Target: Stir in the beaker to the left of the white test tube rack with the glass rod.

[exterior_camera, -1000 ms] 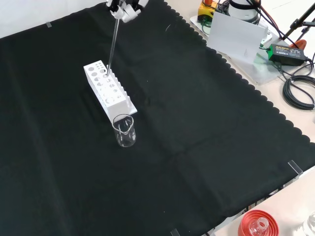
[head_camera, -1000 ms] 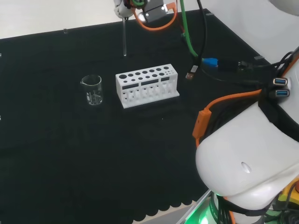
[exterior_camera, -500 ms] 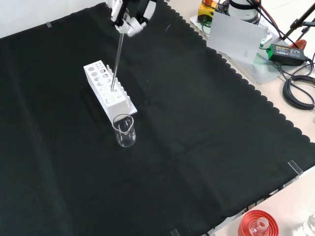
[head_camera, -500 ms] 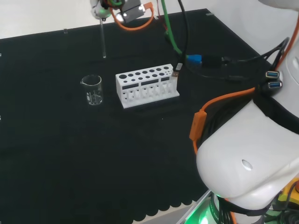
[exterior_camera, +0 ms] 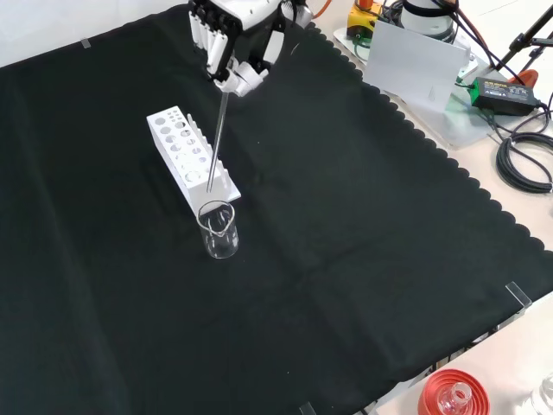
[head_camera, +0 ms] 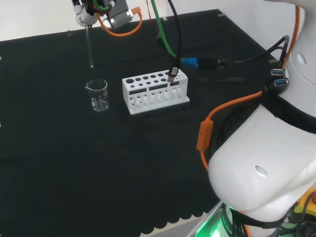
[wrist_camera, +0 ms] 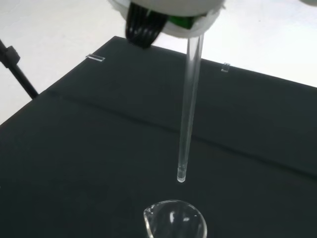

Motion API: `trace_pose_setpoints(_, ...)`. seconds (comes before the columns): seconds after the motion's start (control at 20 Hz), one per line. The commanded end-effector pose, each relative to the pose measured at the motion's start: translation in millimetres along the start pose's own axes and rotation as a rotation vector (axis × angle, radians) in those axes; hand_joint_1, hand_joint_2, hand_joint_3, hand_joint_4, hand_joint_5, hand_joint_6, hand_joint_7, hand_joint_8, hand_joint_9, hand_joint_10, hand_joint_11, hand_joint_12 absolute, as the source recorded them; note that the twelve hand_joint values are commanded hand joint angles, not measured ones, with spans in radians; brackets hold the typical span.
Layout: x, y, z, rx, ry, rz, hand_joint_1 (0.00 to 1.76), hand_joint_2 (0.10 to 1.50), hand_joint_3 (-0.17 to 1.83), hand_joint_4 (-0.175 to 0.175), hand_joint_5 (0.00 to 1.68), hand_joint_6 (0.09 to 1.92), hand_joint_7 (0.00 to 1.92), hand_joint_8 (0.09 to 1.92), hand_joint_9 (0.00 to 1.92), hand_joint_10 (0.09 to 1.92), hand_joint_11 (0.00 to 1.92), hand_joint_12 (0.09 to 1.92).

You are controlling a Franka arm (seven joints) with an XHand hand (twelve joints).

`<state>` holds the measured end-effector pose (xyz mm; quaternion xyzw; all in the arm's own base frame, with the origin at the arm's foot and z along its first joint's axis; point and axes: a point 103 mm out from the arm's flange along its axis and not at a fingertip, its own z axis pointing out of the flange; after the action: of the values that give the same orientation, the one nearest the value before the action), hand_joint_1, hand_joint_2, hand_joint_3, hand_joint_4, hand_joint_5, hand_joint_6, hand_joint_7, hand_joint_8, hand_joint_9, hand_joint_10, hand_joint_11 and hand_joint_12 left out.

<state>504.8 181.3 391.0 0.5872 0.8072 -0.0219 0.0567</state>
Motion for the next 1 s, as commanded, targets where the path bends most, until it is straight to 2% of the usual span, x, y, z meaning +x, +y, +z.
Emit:
trace_pose_setpoints(0.05,4.4,1.3,7.8,0.013,0.007,-0.014,1.20,0.73,0.70,-0.175,1.09,1.00,1.57,0.82,1.67,0.69,1.62,0.89)
trace_pose_setpoints(0.65,-2.5,-0.4,29.9,0.047,0.002,-0.019,1.20,0.73,0.70,-0.175,1.09,1.00,1.57,0.82,1.67,0.69,1.63,0.89)
trace_pose_setpoints(1.0,-3.2,-0.5,39.2,0.053,0.023,-0.026,1.20,0.73,0.70,-0.175,1.09,0.99,1.57,0.81,1.67,0.69,1.63,0.89)
